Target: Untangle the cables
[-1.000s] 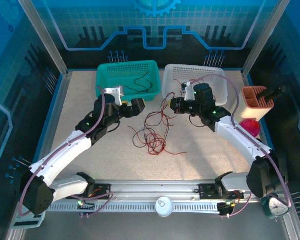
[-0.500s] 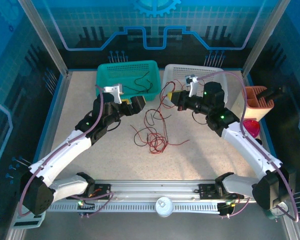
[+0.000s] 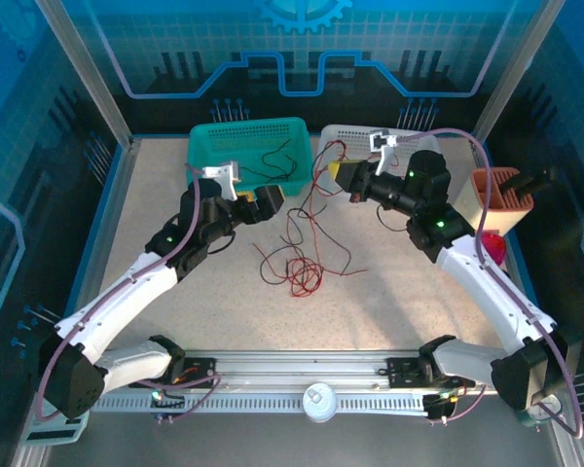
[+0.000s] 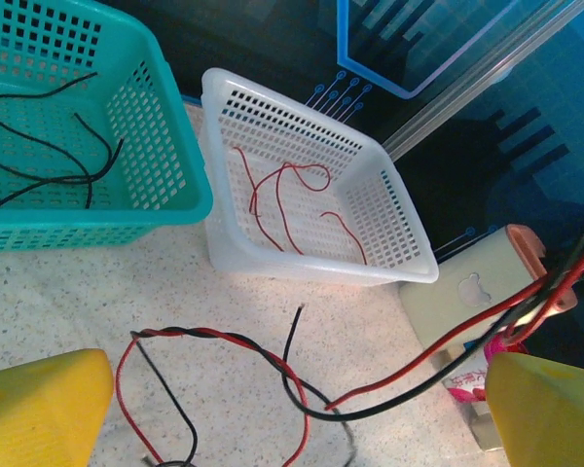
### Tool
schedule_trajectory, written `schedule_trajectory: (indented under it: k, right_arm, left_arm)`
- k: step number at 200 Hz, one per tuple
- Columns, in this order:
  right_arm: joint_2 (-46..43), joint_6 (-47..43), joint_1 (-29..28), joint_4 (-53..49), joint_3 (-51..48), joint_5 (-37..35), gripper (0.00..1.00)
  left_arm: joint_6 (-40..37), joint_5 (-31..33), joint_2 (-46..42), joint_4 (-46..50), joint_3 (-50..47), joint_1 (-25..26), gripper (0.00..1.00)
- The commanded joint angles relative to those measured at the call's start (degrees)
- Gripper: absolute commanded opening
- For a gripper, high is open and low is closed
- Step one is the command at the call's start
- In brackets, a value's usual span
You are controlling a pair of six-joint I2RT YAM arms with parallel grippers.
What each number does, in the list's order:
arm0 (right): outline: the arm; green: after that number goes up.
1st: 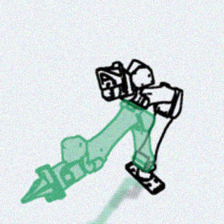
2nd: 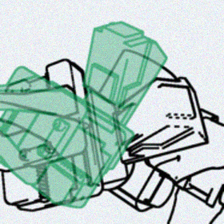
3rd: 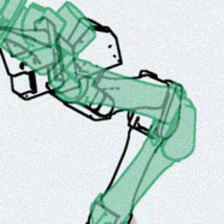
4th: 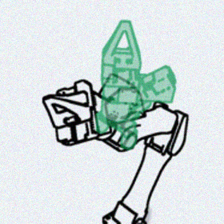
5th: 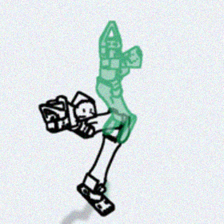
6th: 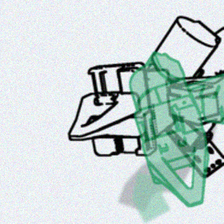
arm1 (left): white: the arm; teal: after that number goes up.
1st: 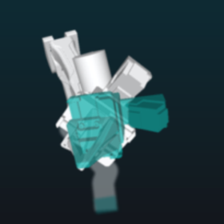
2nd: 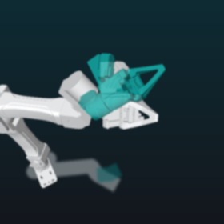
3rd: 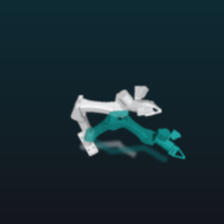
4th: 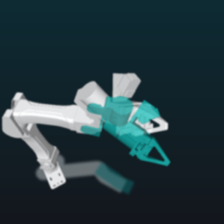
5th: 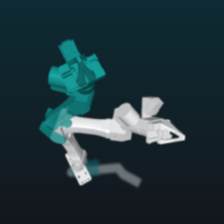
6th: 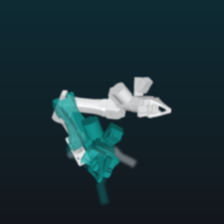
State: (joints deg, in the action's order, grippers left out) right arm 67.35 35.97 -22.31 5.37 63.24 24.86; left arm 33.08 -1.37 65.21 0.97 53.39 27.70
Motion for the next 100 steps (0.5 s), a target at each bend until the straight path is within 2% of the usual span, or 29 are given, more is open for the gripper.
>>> schedule_trajectory:
  k: [1, 63, 100]
  right_arm:
    - [-2.4, 5.0, 1.7, 5.9, 2.5, 2.4, 0.0]
    - [-3.9, 9.0, 3.7, 6.0, 4.9, 1.9, 0.0]
    - [-2.3, 9.4, 3.6, 6.3, -2.8, 1.6, 0.0]
  left_arm:
    - [-0.2, -1.4, -0.3, -0.1, 2.2, 0.4, 0.99]
    - [0.0, -1.2, -0.6, 0.0, 2.0, 0.4, 0.99]
    - [1.4, -2.2, -1.2, -0.4, 2.4, 0.4, 0.99]
